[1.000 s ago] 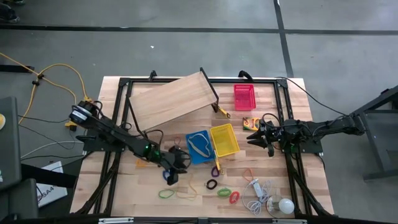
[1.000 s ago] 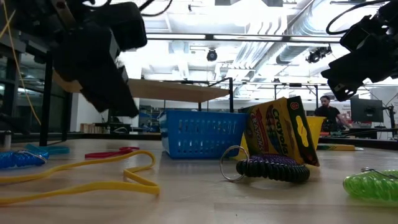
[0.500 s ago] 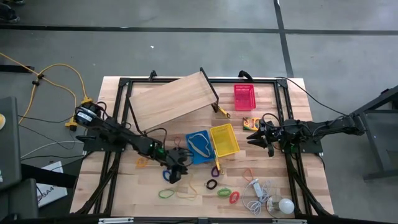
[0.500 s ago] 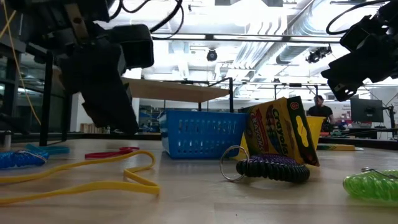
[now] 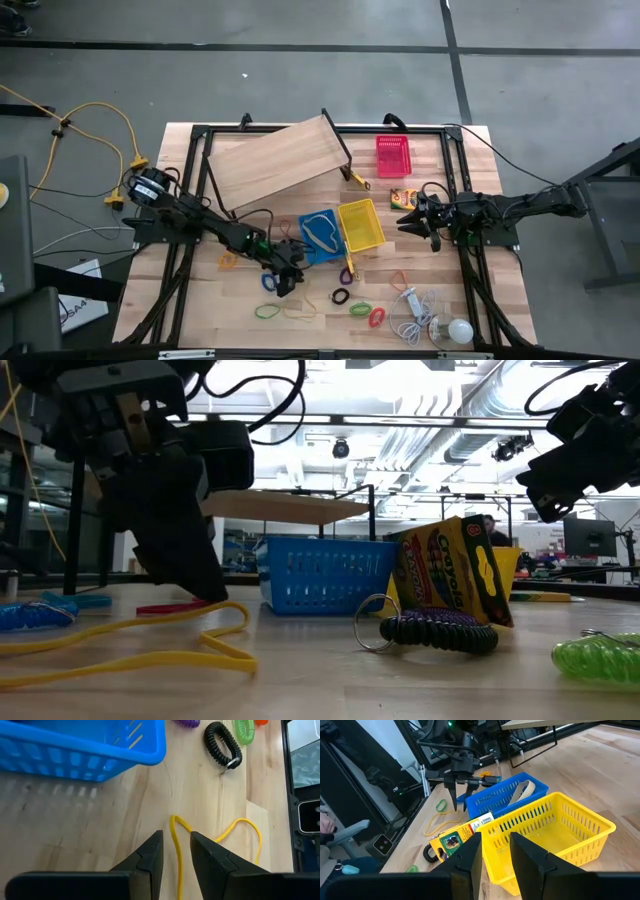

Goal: Pick & Place Office Desk Supplies
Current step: Put the yellow rubber band into the blue bin

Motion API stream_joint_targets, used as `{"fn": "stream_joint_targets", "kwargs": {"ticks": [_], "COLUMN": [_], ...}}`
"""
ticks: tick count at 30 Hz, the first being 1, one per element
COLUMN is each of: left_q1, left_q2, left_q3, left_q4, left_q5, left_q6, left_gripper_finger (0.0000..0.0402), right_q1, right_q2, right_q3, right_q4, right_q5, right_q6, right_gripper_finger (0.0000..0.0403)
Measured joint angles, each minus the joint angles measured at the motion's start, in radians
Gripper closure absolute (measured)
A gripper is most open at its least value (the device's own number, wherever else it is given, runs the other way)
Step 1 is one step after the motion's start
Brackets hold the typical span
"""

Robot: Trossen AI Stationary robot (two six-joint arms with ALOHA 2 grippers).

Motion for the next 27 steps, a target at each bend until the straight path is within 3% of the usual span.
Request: {"fn": "stream_joint_targets", "kwargs": {"ticks": [27], "left_q1": [-0.008], "left_q2": [0.046], "left_q3": [0.031], "left_q4": [-0.021], "left_q5": [0.005], "left_q6": [-0.030], "left_gripper_finger": [0.0308], "right_q1": [0.000], "right_q2": [0.000], "right_q3": [0.000], "right_q4": [0.003], "right_q5": [-0.001], "right_q6": [0.000], "right_gripper_finger": [0.0314]}}
